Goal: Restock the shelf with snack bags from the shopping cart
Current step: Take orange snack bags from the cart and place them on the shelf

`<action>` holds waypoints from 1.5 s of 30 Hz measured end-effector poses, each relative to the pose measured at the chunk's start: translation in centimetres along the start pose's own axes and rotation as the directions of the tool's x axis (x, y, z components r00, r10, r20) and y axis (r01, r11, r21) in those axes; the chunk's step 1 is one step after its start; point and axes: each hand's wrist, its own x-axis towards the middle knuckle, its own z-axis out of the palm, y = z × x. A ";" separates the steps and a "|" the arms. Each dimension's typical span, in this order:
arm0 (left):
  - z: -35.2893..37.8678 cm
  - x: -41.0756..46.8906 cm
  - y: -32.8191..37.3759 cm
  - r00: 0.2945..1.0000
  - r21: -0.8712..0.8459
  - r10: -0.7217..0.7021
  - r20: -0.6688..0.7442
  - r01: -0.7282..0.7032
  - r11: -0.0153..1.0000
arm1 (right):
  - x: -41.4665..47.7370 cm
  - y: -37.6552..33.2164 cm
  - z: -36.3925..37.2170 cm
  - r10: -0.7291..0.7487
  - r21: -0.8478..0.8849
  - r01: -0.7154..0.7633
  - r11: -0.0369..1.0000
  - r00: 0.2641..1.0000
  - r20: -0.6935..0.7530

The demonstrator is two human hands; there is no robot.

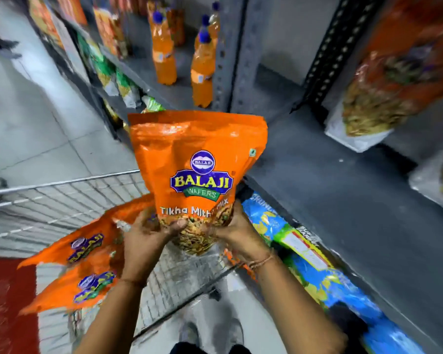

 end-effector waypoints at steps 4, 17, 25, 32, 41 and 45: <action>4.9 0.1 5.7 0.982 -0.130 0.122 0.143 -0.104 0.986 | -2.6 -4.7 -4.2 -0.198 -0.028 0.197 0.980 0.957 -0.210; 29.1 3.2 12.2 0.774 -0.157 0.190 0.603 -0.119 0.980 | -7.4 -10.0 -22.7 -0.349 -0.140 0.350 0.926 0.657 -0.669; 36.6 6.6 13.0 0.715 -0.152 0.155 0.681 -0.068 0.986 | -4.9 -10.0 -28.4 -0.330 -0.174 0.323 0.930 0.527 -0.783; 38.2 7.8 11.2 0.730 -0.203 0.138 0.669 0.001 0.979 | -3.5 -9.2 -29.6 -0.315 -0.186 0.291 0.938 0.499 -0.807; 27.7 4.6 7.6 0.925 -0.176 0.291 0.246 -0.252 0.952 | -4.1 -6.0 -20.4 -0.654 -0.654 0.081 0.753 0.201 -0.729; 17.3 4.3 3.1 0.949 -0.078 0.300 -0.097 -0.308 0.948 | -1.1 -2.2 -10.6 -0.704 -0.754 0.196 0.627 0.555 -0.442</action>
